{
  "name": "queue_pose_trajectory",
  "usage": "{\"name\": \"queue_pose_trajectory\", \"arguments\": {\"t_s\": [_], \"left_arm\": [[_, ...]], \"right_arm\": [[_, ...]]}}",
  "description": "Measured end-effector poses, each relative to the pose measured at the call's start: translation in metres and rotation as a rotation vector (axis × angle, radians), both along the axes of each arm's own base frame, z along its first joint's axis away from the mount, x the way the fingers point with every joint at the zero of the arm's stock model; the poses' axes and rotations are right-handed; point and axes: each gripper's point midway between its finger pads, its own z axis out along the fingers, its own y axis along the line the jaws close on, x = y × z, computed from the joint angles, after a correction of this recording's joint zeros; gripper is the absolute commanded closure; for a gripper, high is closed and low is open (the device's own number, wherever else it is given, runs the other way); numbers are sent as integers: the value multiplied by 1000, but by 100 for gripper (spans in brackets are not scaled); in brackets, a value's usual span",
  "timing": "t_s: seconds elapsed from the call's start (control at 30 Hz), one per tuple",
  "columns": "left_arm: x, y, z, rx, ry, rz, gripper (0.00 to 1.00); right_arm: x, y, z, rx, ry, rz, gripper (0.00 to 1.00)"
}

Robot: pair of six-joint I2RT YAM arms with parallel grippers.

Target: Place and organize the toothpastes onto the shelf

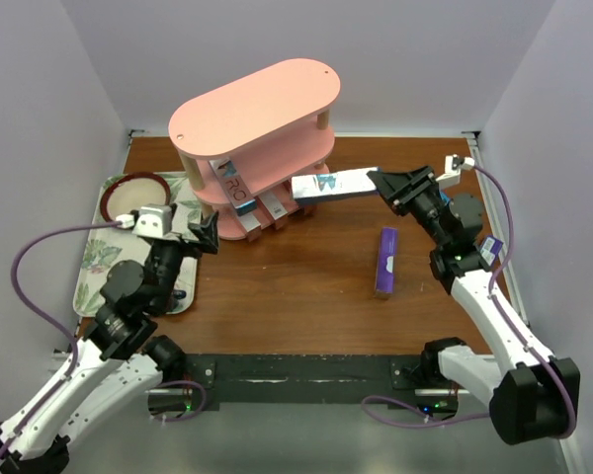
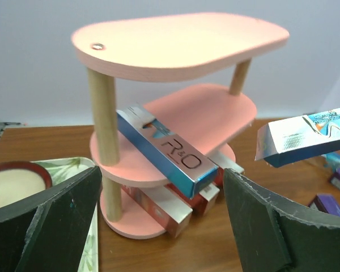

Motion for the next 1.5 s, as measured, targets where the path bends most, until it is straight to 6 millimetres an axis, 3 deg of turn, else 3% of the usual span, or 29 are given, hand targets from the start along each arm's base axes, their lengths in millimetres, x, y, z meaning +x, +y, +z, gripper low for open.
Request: {"name": "queue_pose_trajectory", "arguments": {"t_s": [0.3,0.5,0.8,1.03,1.2,1.3,1.5], "left_arm": [[-15,37,15,-111,-96,128,6],[-14,44,12,-108,-99,162,7],[-13,49,8,-98,-98,191,8],[-12,54,6,-94,-98,209,8],[-12,56,6,-94,-102,212,9],[-11,56,5,-91,-102,213,9],[-10,56,6,-83,-105,206,9]], "right_arm": [[32,5,9,165,-3,-92,100],[45,38,-2,199,36,-111,100],[69,95,-48,219,101,-175,100],[74,136,-52,236,53,-204,93],[71,144,-52,239,32,-265,91],[72,141,-54,247,27,-306,86],[82,152,-63,273,34,-312,60]]}}
